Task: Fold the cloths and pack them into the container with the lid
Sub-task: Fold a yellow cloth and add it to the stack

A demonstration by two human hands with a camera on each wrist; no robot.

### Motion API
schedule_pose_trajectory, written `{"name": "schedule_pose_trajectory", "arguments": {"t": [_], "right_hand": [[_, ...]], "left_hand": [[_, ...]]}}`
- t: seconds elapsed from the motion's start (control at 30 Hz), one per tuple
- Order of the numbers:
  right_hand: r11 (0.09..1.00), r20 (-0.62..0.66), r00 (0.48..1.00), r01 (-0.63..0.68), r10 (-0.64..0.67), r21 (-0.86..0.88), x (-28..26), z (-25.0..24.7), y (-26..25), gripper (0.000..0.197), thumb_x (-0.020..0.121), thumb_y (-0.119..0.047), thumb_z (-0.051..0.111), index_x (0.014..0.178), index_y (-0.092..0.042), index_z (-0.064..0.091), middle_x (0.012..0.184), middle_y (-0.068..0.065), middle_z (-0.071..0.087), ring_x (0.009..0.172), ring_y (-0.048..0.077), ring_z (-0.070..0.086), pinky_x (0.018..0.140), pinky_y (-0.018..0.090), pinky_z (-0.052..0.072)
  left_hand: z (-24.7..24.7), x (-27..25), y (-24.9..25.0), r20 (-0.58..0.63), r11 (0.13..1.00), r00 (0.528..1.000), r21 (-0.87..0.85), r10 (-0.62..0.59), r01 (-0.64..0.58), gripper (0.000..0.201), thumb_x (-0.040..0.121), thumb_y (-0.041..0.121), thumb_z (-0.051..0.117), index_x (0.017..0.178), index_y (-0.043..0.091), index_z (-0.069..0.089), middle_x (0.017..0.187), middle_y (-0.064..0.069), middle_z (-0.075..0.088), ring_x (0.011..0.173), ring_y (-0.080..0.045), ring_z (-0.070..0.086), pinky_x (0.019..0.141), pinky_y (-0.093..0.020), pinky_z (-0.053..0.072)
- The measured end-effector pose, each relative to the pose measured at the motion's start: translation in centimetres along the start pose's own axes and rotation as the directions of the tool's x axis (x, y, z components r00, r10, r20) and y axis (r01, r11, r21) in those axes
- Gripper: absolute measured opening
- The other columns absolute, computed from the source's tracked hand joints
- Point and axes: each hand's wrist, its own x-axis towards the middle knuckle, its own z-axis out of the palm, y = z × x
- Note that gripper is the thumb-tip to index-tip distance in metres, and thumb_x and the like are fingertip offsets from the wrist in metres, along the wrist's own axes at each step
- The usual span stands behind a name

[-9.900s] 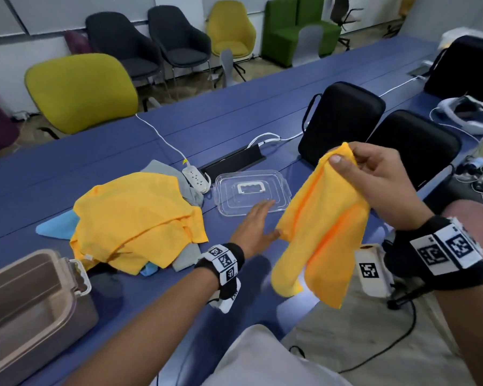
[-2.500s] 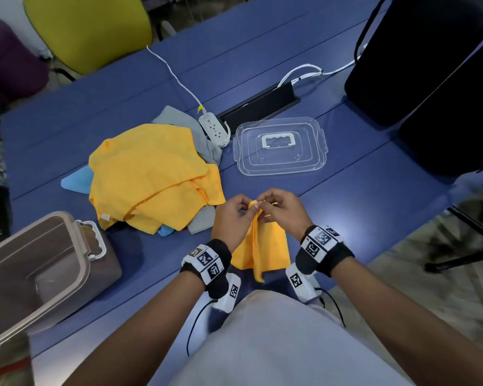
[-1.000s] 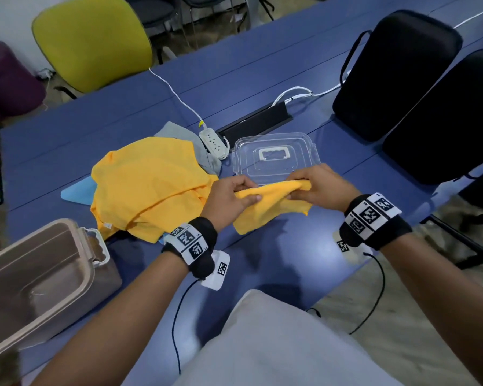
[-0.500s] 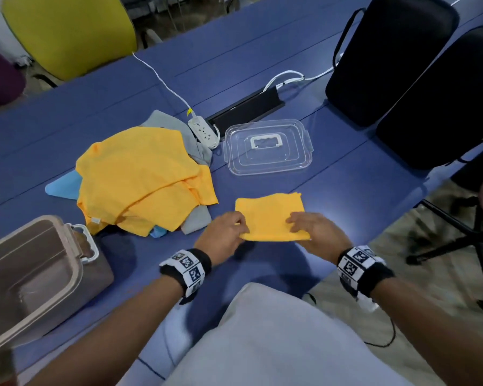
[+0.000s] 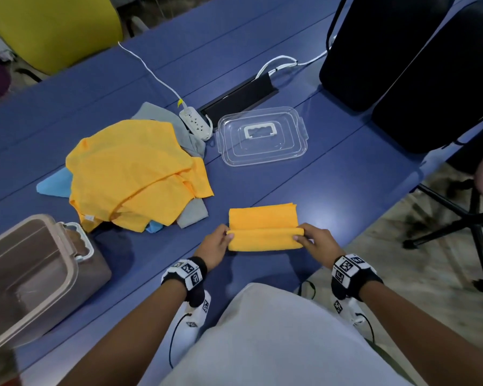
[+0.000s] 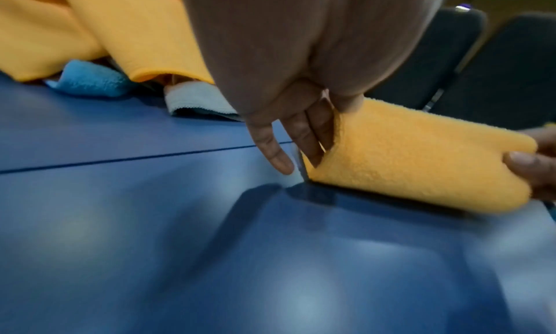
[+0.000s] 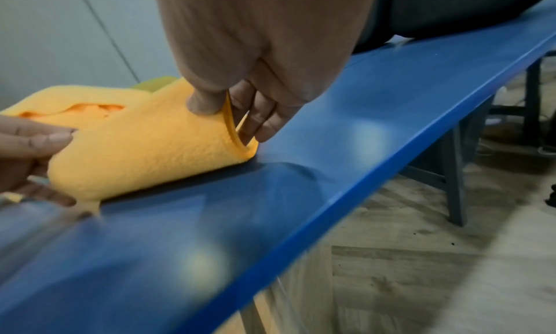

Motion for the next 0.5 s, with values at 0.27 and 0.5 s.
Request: {"name": "schedule_pose_trajectory", "arguments": {"t": [0.27, 0.5], "right_hand": [[0.973, -0.031, 0.972, -0.231, 0.232, 0.029, 5.8, -0.2, -2.3, 0.033, 0.101, -0.033, 0.043, 0.121, -0.008, 0.049, 0.090, 0.013, 0.055, 0.078, 0.027, 0.052, 0.061, 0.029, 0.039], [0.924, -0.115, 0.932, -0.358, 0.345, -0.133, 8.4, 0.4, -2.8, 0.027, 0.099, -0.034, 0.045, 0.099, -0.007, 0.049, 0.101, 0.022, 0.059, 0.085, 0.038, 0.058, 0.071, 0.038, 0.048]], "left_hand": [[-0.9, 5.1, 0.6, -0.031, 0.979, 0.979, -0.037, -0.204, 0.203, 0.025, 0.103, 0.036, 0.035, 0.093, 0.013, 0.036, 0.071, -0.003, 0.042, 0.071, -0.025, 0.047, 0.064, -0.035, 0.035], [-0.6, 6.7, 0.6, -0.045, 0.964, 0.965, -0.072, -0.258, 0.255, 0.048, 0.096, 0.035, 0.056, 0.133, 0.010, 0.037, 0.104, -0.014, 0.060, 0.099, -0.030, 0.058, 0.076, -0.031, 0.041]]}}
